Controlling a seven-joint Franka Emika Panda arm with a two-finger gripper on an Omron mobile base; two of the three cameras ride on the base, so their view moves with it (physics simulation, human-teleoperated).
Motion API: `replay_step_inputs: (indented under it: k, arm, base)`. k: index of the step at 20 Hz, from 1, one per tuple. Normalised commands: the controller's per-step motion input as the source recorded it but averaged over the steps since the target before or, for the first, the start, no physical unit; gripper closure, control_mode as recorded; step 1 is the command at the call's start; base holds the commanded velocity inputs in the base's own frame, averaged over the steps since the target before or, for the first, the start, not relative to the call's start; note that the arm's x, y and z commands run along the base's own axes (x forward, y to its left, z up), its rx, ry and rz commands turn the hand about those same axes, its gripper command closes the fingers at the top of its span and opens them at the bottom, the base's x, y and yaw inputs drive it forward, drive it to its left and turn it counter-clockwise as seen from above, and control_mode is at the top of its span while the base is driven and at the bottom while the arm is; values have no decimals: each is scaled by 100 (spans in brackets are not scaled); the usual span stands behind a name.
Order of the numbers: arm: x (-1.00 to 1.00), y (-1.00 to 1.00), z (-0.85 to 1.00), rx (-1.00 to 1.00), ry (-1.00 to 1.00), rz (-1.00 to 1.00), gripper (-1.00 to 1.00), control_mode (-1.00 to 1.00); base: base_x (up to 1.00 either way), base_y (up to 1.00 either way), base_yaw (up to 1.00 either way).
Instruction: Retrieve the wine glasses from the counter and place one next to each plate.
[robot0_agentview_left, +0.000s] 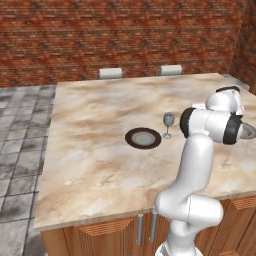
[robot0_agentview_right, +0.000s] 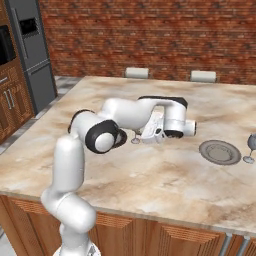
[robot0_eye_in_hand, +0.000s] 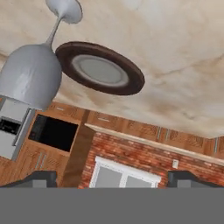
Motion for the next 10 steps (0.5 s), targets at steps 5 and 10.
replay_step_inputs:
  k: [5, 10]
  arm:
    - [-87, 53, 70, 0, -33, 7, -100, -100]
    - [-99, 68, 55, 0, -37, 6, -100, -100]
  base:
    - [0, 0, 0]
    - [0, 0, 0]
